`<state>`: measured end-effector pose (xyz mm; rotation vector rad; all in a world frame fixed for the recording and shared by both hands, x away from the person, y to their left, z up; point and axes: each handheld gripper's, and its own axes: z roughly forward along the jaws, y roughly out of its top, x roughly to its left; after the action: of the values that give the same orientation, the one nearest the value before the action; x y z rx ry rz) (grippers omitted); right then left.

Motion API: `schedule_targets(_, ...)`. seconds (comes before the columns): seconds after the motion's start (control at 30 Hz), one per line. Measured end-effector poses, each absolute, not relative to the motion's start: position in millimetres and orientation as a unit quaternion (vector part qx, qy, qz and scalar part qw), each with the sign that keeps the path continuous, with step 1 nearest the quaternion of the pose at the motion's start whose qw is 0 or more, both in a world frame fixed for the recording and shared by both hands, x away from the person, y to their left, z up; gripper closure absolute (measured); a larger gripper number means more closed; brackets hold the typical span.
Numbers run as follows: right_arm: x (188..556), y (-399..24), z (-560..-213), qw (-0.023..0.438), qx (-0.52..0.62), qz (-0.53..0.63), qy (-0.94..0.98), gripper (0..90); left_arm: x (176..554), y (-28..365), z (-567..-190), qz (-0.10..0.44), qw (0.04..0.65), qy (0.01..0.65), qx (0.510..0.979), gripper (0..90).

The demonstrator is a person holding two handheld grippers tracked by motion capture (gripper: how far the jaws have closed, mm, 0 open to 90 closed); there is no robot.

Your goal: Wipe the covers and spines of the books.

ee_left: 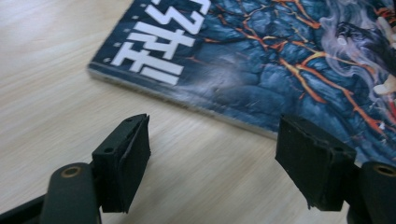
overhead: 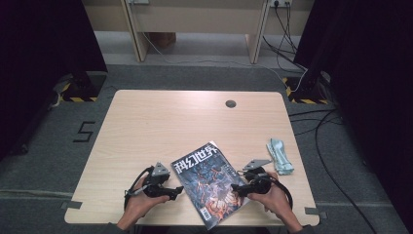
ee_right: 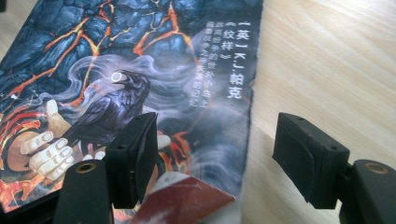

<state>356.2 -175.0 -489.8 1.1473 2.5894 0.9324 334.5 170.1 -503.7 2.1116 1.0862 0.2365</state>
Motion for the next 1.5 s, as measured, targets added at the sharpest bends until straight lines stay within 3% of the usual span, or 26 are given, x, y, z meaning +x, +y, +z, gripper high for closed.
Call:
schedule_targets(0.47,350.1,-162.8,-493.1,0.085,0.369,0.296,0.877,29.7,345.3,141.8,-506.2,0.078,0.365,0.413,0.831,27.2)
schedule_targets(1.03,342.8,-161.8,-489.3,0.108,0.368,0.288,0.877,29.2,398.5,114.7,-505.3,0.094,0.359,0.415,0.831,27.3)
schedule_targets(1.33,336.9,-155.8,-485.2,0.114,0.353,0.304,0.877,29.5,400.1,104.8,-503.0,0.109,0.358,0.396,0.839,30.2)
schedule_targets(1.5,328.7,-149.9,-491.3,0.103,0.342,0.299,0.885,25.4,378.0,113.4,-496.4,0.099,0.366,0.39,0.839,30.6)
